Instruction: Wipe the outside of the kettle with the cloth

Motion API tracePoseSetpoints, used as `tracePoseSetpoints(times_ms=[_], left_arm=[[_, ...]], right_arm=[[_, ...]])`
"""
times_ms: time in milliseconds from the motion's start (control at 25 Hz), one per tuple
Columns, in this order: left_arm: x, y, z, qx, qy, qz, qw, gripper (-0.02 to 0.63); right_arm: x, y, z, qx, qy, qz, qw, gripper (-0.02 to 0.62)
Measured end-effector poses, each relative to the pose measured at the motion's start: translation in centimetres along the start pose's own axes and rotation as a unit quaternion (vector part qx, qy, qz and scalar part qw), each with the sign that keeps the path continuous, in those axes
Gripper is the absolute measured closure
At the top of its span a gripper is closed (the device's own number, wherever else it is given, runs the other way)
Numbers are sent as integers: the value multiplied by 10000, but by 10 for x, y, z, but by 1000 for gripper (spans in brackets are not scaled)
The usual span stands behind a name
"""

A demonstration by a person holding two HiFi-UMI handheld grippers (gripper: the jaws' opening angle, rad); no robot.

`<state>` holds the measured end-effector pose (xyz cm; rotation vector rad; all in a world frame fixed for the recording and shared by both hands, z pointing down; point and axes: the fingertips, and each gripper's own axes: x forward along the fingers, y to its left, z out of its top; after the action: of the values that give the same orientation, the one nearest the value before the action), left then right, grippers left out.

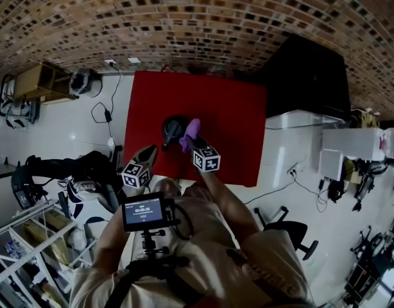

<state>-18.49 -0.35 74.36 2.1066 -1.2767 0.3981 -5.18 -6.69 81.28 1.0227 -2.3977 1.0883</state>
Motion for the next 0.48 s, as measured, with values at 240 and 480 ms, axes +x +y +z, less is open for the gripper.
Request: tracePoseSetpoints(times_ms=[240,480], left_arm=[[14,-15,-10,-154,243,-234,9993,595],[29,-15,-15,207,468,-132,9986,566]], right_arm=[[38,-49,-79,975,624,-149,9932,492],[63,-78,-113,-209,2367,-284,9709,489]])
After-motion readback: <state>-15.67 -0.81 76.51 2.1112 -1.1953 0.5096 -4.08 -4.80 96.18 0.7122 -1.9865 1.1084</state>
